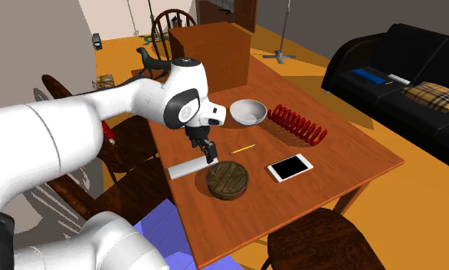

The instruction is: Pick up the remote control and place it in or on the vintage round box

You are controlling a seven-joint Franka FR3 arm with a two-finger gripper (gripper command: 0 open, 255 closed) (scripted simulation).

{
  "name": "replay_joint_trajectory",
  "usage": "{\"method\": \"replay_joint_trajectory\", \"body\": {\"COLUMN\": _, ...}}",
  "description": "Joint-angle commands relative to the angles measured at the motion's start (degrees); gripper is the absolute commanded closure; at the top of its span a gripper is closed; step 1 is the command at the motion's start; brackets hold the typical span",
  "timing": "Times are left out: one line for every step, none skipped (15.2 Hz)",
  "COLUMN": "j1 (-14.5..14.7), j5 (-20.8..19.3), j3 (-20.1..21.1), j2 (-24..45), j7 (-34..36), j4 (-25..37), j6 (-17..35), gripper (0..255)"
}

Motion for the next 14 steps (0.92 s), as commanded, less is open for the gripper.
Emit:
{"method": "replay_joint_trajectory", "body": {"j1": 0.64, "j5": 1.14, "j3": 1.85, "j2": 3.18, "j7": 2.09, "j4": -0.57, "j6": 3.23, "gripper": 0}}
{"method": "replay_joint_trajectory", "body": {"j1": 0.95, "j5": 1.65, "j3": 2.71, "j2": 4.58, "j7": 3.04, "j4": -0.93, "j6": 4.72, "gripper": 0}}
{"method": "replay_joint_trajectory", "body": {"j1": 1.25, "j5": 2.13, "j3": 3.57, "j2": 6.07, "j7": 4.0, "j4": -1.22, "j6": 6.23, "gripper": 0}}
{"method": "replay_joint_trajectory", "body": {"j1": 1.53, "j5": 2.57, "j3": 4.43, "j2": 7.63, "j7": 4.96, "j4": -1.44, "j6": 7.75, "gripper": 0}}
{"method": "replay_joint_trajectory", "body": {"j1": 1.79, "j5": 2.99, "j3": 5.31, "j2": 9.27, "j7": 5.93, "j4": -1.58, "j6": 9.27, "gripper": 0}}
{"method": "replay_joint_trajectory", "body": {"j1": 2.03, "j5": 3.35, "j3": 6.18, "j2": 10.99, "j7": 6.9, "j4": -1.65, "j6": 10.8, "gripper": 0}}
{"method": "replay_joint_trajectory", "body": {"j1": 2.25, "j5": 3.67, "j3": 7.05, "j2": 12.78, "j7": 7.89, "j4": -1.64, "j6": 12.33, "gripper": 0}}
{"method": "replay_joint_trajectory", "body": {"j1": 2.44, "j5": 3.93, "j3": 7.91, "j2": 14.64, "j7": 8.89, "j4": -1.56, "j6": 13.85, "gripper": 0}}
{"method": "replay_joint_trajectory", "body": {"j1": 2.63, "j5": 4.11, "j3": 8.76, "j2": 16.56, "j7": 9.92, "j4": -1.4, "j6": 15.38, "gripper": 0}}
{"method": "replay_joint_trajectory", "body": {"j1": 2.79, "j5": 4.22, "j3": 9.62, "j2": 18.55, "j7": 10.97, "j4": -1.17, "j6": 16.88, "gripper": 0}}
{"method": "replay_joint_trajectory", "body": {"j1": 2.83, "j5": 4.23, "j3": 9.8, "j2": 19.02, "j7": 11.22, "j4": -1.11, "j6": 17.23, "gripper": 0}}
{"method": "replay_joint_trajectory", "body": {"j1": 2.81, "j5": 4.2, "j3": 9.93, "j2": 19.55, "j7": 11.29, "j4": -1.5, "j6": 18.15, "gripper": 0}}
{"method": "replay_joint_trajectory", "body": {"j1": 2.78, "j5": 4.15, "j3": 10.06, "j2": 20.11, "j7": 11.35, "j4": -1.87, "j6": 19.07, "gripper": 0}}
{"method": "replay_joint_trajectory", "body": {"j1": 2.75, "j5": 4.1, "j3": 10.19, "j2": 20.68, "j7": 11.43, "j4": -2.24, "j6": 20.0, "gripper": 0}}
